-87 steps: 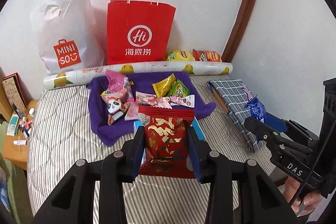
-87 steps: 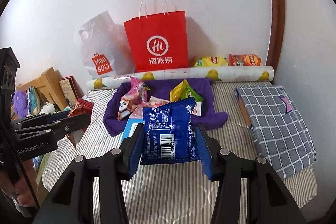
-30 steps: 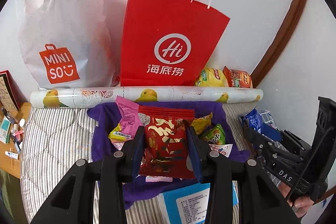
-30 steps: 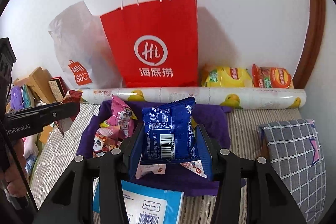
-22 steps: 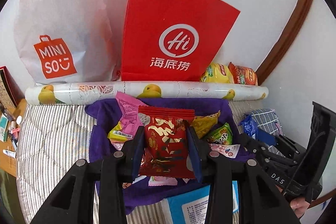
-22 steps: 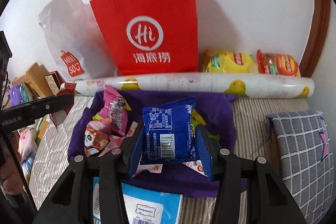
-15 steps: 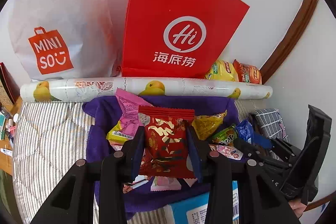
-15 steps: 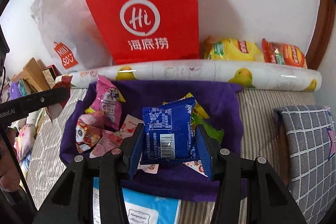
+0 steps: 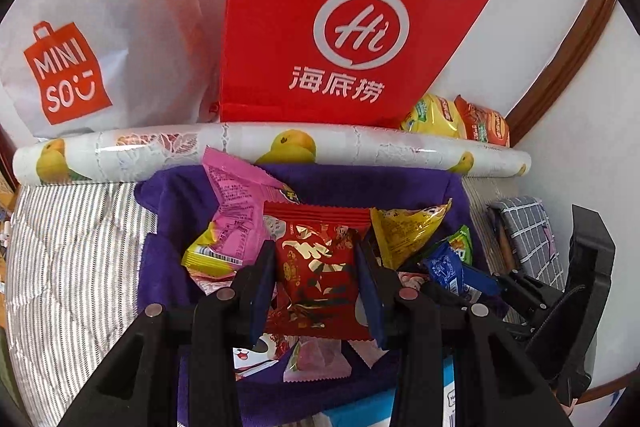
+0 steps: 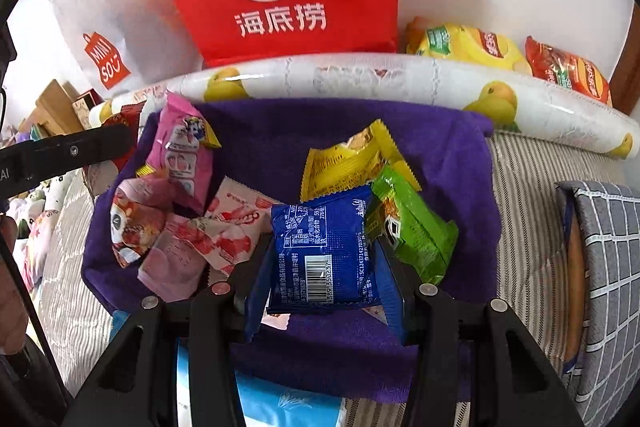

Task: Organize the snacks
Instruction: 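Lower both bags onto the towel and open both tools to release them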

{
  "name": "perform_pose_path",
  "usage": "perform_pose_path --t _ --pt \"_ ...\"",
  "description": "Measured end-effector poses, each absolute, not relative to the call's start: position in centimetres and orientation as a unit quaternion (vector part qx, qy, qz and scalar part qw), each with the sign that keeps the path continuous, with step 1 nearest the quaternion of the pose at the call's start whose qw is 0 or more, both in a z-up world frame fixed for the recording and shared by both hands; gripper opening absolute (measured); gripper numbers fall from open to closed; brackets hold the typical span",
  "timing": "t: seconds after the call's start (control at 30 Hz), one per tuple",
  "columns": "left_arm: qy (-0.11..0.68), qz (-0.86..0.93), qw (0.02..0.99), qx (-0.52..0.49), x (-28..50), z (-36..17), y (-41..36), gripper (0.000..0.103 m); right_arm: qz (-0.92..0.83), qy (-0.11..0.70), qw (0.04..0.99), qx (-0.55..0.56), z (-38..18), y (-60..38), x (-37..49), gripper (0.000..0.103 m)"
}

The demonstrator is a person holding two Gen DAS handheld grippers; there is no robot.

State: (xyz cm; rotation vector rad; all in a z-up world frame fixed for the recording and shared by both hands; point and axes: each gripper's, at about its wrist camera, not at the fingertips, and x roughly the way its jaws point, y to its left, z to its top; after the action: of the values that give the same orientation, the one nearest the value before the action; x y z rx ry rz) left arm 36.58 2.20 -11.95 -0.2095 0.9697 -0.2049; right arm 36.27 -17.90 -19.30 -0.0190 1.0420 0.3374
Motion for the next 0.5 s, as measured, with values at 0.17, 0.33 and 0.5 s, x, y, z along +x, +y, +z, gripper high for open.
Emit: perform_pose_path --t 0.17,0.33,0.5 --pt "0.471 -0.103 0.871 -0.097 36.9 -12.7 1.7 0.037 0.158 0.501 0.851 -0.020 -20.1 -17.6 36.5 0.048" --pt "0.479 -0.107 0.866 -0.095 37.0 -13.3 1.4 0.037 0.155 0.503 0.850 -0.030 -20.3 -17.4 36.6 0.049" --pt "0.485 -0.110 0.863 -0.091 37.1 -13.8 0.9 0.037 0.164 0.503 0.848 -0.036 -19.6 -17.2 36.1 0.062"
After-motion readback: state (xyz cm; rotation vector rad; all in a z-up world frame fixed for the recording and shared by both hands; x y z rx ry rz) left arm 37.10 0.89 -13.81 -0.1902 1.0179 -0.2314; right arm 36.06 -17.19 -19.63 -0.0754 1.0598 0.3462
